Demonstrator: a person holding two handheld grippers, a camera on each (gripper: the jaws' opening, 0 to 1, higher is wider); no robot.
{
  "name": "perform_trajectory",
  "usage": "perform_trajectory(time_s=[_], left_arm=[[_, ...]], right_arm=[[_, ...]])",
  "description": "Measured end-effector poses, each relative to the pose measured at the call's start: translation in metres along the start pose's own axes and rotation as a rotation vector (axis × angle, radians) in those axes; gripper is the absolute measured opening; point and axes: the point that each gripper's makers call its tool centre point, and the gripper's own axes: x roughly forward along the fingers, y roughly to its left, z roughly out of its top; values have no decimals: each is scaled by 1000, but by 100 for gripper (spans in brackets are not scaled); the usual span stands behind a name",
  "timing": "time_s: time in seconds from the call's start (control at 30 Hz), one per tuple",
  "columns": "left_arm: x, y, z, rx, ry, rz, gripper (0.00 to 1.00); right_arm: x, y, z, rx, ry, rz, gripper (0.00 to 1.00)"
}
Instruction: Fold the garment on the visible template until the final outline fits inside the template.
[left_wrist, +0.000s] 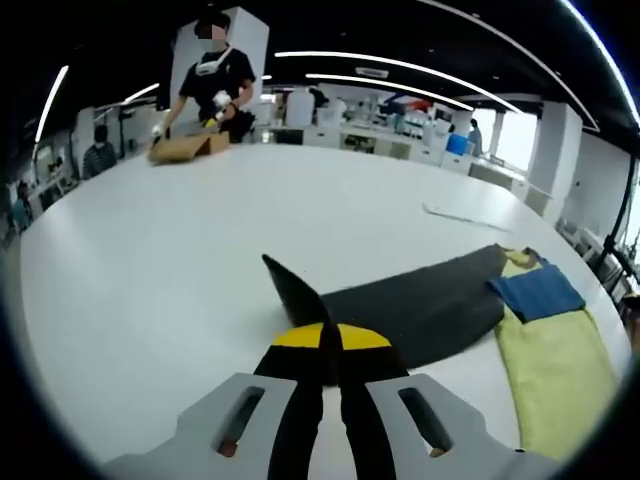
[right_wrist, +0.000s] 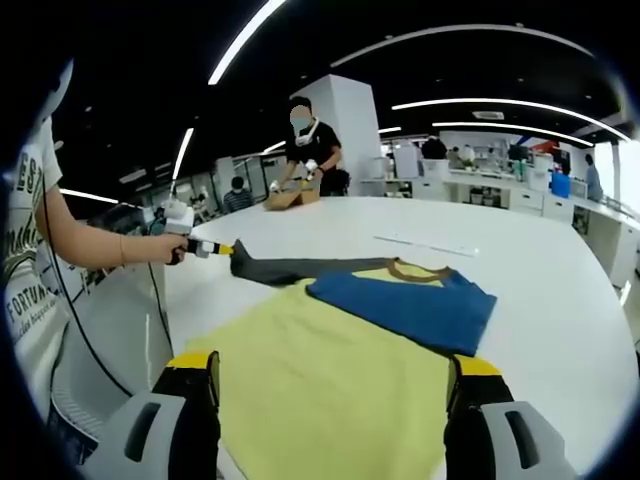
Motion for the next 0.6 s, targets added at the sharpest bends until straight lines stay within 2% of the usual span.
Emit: perform_trajectory(time_s=[0.6], left_arm=[[6,-62,37,48,-60,-144,0]], right_arm=[[-2,2,-1,0,2,8,93]])
